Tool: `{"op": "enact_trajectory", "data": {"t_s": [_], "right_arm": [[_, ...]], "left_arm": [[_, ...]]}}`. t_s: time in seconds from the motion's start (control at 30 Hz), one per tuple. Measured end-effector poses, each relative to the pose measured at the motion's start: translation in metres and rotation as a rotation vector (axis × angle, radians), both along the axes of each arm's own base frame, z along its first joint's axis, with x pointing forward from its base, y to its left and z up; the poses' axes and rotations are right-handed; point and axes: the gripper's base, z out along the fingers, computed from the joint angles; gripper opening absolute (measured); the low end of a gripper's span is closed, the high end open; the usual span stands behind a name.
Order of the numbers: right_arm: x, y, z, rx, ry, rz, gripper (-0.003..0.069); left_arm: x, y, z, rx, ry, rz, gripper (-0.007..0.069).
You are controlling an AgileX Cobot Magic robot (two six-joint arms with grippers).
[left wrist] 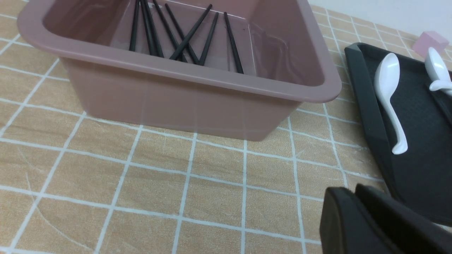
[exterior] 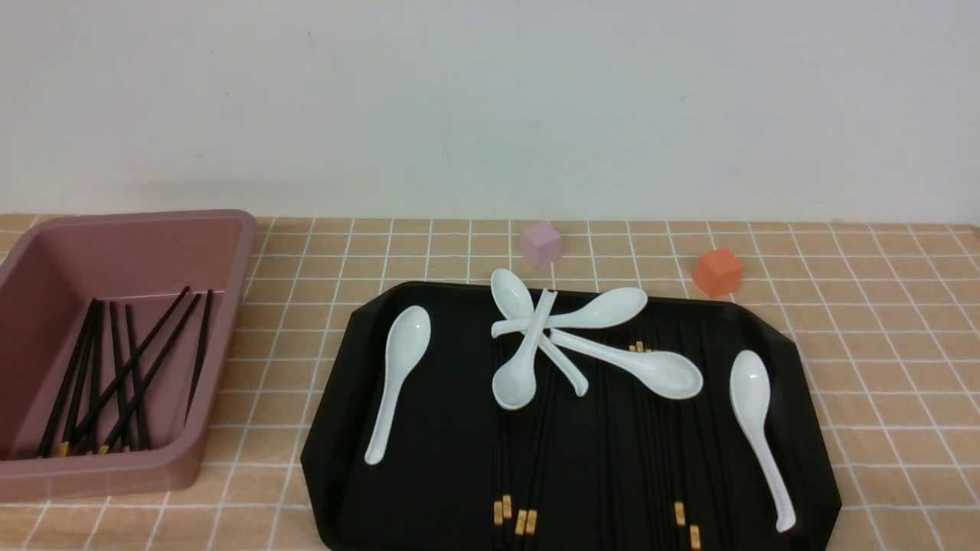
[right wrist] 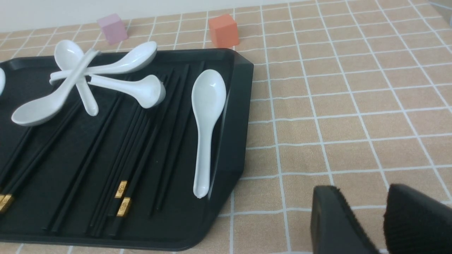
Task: On brown tablecloth take chopsticks from black tray and put them in box.
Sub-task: 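Reach over to the black tray and grasp a pair of chopsticks with the left gripper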
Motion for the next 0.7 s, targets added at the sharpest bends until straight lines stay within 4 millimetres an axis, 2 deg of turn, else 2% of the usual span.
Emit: {"op": "enact_trajectory", "data": {"t_s": [0.1, 0.17, 0.37, 0.47, 0.7], "right_arm": [[0.000, 0.000, 0.000, 0.000, 0.000, 0.000, 0.0240], [0.000, 0.000, 0.000, 0.000, 0.000, 0.000, 0.0240], [0.000, 0.000, 0.000, 0.000, 0.000, 0.000, 0.0240], [0.000, 0.000, 0.000, 0.000, 0.000, 0.000, 0.0240], [0.000, 0.000, 0.000, 0.000, 0.000, 0.000, 0.0240]], "left_arm": [[0.000, -0.001, 0.000, -0.034, -0.002, 0.001, 0.0058], [0.000, -0.004, 0.002, -0.159, -0.013, 0.009, 0.0059], [0.001, -0.014, 0.013, -0.866, -0.020, 0.064, 0.0070], [0.002, -0.016, 0.018, -1.136, -0.018, 0.084, 0.0073], [0.003, -0.010, 0.030, -1.273, -0.137, 0.109, 0.0059]]}}
